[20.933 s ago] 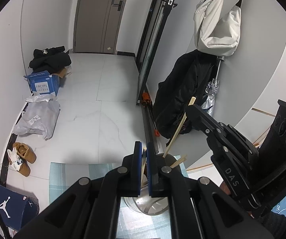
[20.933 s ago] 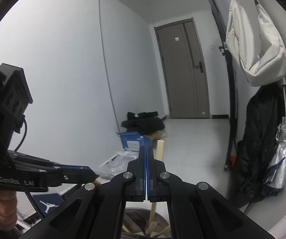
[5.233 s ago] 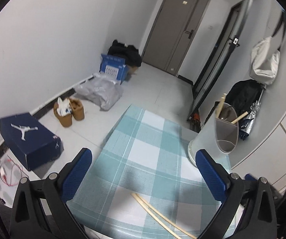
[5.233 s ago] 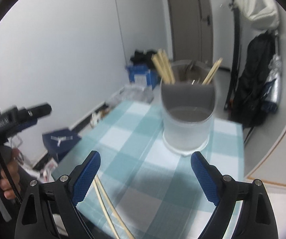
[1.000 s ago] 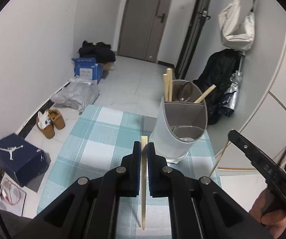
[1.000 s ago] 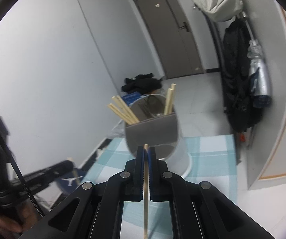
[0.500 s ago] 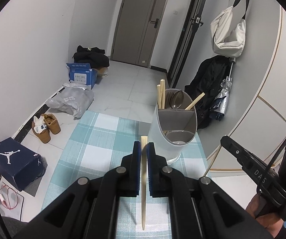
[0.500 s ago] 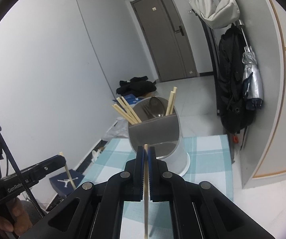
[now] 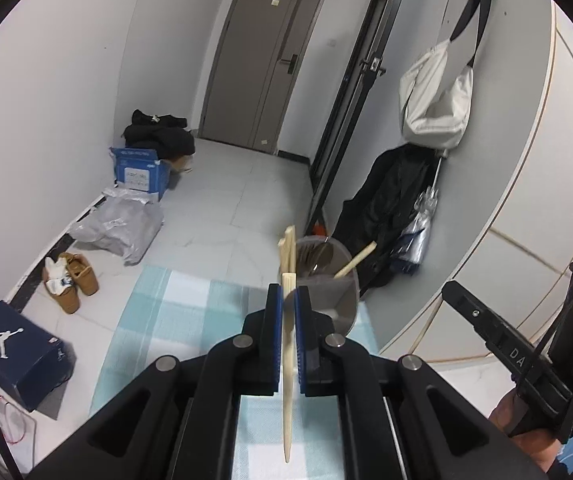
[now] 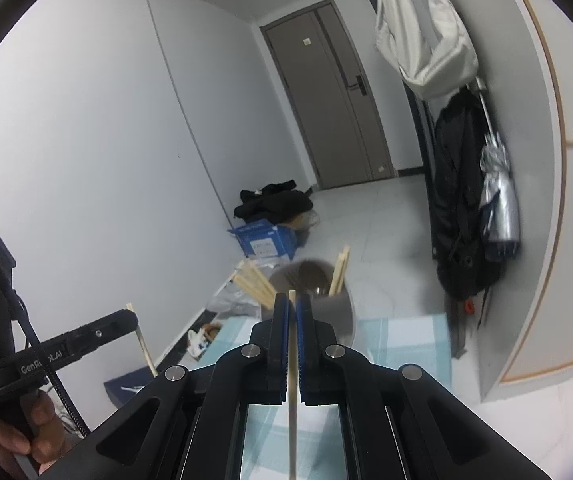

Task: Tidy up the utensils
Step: 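Carry the chopstick in the left tool over the holder while the right tool carries its chopstick there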

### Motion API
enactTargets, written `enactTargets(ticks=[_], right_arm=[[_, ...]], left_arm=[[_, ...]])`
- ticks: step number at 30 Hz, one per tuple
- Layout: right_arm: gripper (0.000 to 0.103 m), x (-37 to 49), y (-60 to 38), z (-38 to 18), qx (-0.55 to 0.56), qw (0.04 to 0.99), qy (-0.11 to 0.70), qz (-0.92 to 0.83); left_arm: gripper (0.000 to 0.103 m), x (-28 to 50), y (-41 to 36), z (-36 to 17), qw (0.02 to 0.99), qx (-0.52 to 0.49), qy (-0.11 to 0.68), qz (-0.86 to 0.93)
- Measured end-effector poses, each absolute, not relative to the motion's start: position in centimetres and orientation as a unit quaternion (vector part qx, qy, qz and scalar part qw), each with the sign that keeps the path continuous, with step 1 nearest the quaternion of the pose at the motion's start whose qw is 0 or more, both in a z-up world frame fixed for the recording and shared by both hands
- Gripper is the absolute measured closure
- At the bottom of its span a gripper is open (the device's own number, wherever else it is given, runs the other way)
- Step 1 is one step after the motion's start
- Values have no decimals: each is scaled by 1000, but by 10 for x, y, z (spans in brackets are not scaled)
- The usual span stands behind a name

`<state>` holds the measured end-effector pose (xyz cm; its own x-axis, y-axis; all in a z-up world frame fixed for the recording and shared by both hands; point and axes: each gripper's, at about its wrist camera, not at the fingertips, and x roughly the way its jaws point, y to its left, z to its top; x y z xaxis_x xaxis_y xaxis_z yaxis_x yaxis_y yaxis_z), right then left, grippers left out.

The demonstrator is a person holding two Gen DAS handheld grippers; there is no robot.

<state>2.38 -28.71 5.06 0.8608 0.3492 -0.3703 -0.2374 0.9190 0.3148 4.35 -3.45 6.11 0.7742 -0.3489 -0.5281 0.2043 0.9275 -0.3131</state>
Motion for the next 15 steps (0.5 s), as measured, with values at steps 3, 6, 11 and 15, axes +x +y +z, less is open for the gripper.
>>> enactTargets(ticks=[3, 6, 11, 15], right_arm=[[100, 35, -288, 67, 126, 958, 207, 156], [100, 48, -289, 83, 123, 960, 195, 156], [100, 76, -294, 106, 116, 964, 181, 158], [100, 101, -296, 123, 114, 965, 171, 160]], left_arm=[[101, 58, -36, 72, 932, -130, 298, -157], [101, 73, -38, 84, 935, -135, 288, -160], [101, 99, -41, 99, 935, -152, 274, -167], [101, 119, -46, 107, 933, -159, 264, -184]])
